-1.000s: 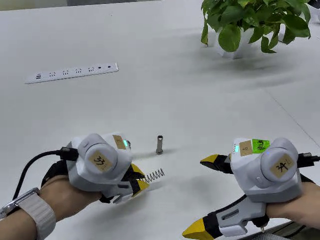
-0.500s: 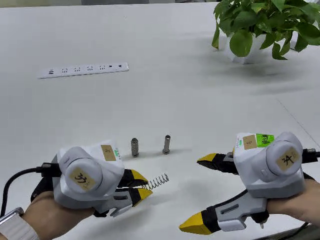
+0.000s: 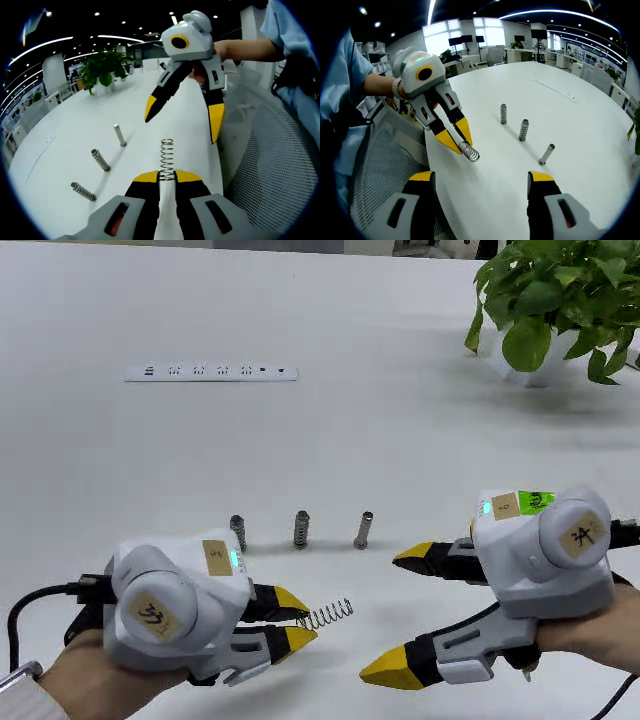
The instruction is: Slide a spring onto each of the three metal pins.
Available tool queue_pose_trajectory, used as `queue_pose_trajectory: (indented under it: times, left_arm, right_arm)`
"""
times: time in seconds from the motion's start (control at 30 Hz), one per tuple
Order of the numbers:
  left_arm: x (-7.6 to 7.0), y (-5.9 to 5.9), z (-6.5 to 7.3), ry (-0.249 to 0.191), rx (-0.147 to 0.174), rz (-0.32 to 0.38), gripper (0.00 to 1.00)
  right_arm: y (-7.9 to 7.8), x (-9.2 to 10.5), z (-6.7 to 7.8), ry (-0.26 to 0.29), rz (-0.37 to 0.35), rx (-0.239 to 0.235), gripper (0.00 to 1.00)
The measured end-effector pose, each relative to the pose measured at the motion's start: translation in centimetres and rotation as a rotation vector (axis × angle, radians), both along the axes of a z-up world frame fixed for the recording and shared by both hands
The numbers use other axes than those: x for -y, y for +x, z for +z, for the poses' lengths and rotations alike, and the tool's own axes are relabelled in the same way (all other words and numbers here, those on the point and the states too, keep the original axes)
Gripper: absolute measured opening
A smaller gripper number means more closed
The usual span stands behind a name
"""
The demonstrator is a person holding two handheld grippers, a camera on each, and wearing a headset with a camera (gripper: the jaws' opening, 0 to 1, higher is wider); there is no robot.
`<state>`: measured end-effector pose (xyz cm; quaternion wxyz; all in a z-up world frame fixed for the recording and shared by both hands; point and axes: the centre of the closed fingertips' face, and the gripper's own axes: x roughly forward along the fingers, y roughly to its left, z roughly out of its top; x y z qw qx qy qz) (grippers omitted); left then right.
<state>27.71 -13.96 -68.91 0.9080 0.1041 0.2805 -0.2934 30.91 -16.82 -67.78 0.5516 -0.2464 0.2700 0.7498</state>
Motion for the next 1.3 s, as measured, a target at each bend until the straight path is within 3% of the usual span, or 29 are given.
queue_pose_trajectory:
  times: [0.43,0.57,0.97,1.3]
  left_arm:
    - [-0.4,0.0,0.5,0.007,0.037,0.001,0.1]
    - [-0.4,0.1,0.6,0.009,0.046,-0.003,0.1]
    - [-0.5,-0.4,0.6,0.005,0.056,-0.005,0.1]
    - [-0.4,-0.8,0.5,-0.003,0.061,-0.011,0.1]
  right_arm:
    - [-1.2,-1.5,0.9,-0.011,0.077,-0.012,0.61]
    - [-1.4,-1.6,0.7,-0.028,0.093,-0.038,0.53]
    - [-2.0,-2.2,1.0,-0.032,0.164,-0.025,0.33]
    - [-3.1,-2.5,1.3,-0.03,0.227,-0.032,0.31]
